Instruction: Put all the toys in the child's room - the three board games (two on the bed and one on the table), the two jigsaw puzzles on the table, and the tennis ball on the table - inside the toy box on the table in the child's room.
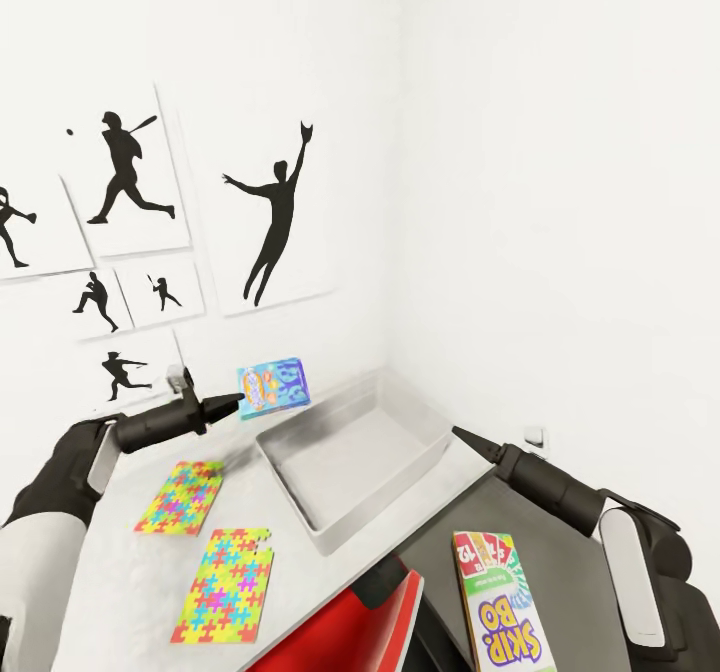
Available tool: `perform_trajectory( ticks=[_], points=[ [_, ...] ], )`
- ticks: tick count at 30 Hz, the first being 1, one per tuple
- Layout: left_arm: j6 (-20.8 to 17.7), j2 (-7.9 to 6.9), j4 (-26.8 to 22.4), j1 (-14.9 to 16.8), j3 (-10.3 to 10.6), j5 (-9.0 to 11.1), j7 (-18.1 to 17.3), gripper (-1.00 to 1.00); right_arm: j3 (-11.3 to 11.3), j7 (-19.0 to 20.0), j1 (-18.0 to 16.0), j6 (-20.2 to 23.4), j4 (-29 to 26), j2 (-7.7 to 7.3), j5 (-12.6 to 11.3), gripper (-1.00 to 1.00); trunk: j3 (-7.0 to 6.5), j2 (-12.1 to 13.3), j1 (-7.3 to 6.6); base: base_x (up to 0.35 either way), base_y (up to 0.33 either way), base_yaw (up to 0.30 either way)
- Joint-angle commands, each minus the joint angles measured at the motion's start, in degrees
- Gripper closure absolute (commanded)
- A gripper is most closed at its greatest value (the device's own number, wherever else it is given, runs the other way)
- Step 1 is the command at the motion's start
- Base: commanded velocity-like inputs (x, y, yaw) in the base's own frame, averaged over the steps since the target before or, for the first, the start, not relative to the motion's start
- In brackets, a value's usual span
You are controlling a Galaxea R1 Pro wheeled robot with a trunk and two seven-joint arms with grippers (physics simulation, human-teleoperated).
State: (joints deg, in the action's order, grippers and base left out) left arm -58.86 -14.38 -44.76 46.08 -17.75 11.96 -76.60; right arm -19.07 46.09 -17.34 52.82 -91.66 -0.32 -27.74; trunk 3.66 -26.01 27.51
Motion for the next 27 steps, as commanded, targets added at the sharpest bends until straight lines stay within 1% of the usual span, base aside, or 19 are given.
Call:
perform_trajectory(
  ticks=[1,3,6,7,10,13,15,17,20,23,27],
  points=[
    [-0.46,1.23,-0.27,0.78,0.03,-0.17,1.60,1.00,-0.11,0.25,-0.06,0.26,-0.01,-0.10,0.05,-1.00,0.13,-0.12,0.03,0.000,0.000,0.000],
    [-0.57,3.57,-0.48,1.94,0.03,-0.10,6.07,1.00,-0.18,0.29,-0.06,0.28,-0.01,-0.27,0.06,-1.00,0.13,-0.12,0.03,0.000,0.000,0.000],
    [-0.53,7.18,0.59,3.61,0.00,0.05,14.94,1.00,-0.29,0.31,-0.06,0.33,-0.01,-0.45,0.03,-1.00,0.13,-0.12,0.03,0.000,0.000,0.000],
    [-0.52,7.81,0.88,3.87,0.00,0.09,16.48,1.00,-0.30,0.31,-0.06,0.34,-0.01,-0.47,0.02,-1.00,0.13,-0.12,0.03,0.000,0.000,0.000],
    [-0.39,11.08,2.40,4.94,-0.06,0.27,24.89,1.00,-0.34,0.32,-0.06,0.35,0.00,-0.53,0.03,-1.00,0.13,-0.12,0.03,0.000,0.000,0.000],
    [0.09,14.10,3.75,5.30,-0.17,0.35,30.97,1.00,-0.41,0.26,-0.06,0.35,-0.01,-0.59,-0.02,-1.00,0.13,-0.12,0.03,0.000,0.000,0.000],
    [1.27,15.61,5.44,5.37,-0.34,0.39,34.24,1.00,-0.43,0.19,-0.06,0.35,0.01,-0.62,-0.02,-1.00,0.13,-0.12,0.03,0.000,0.000,0.000],
    [3.73,16.47,8.01,5.40,-0.51,0.42,36.61,1.00,-0.44,0.13,-0.06,0.37,0.00,-0.65,-0.03,-1.00,0.13,-0.12,0.03,0.000,0.000,0.000],
    [8.15,16.93,12.79,5.42,-0.66,0.49,38.16,1.00,-0.78,0.07,-0.06,0.42,-0.01,-0.71,-0.03,-1.00,0.13,-0.12,0.03,0.000,0.000,0.000],
    [9.86,16.99,14.88,5.42,-0.81,0.51,38.53,1.00,-1.27,0.03,-0.06,0.43,-0.01,-0.68,-0.03,-1.00,0.13,-0.12,0.03,0.000,0.000,0.000],
    [10.51,16.99,15.76,5.42,-1.64,0.52,38.64,1.00,-1.53,-0.02,-0.06,0.47,-0.06,-0.65,-0.03,-1.00,0.13,-0.12,0.03,0.000,0.000,0.000]
  ],
)
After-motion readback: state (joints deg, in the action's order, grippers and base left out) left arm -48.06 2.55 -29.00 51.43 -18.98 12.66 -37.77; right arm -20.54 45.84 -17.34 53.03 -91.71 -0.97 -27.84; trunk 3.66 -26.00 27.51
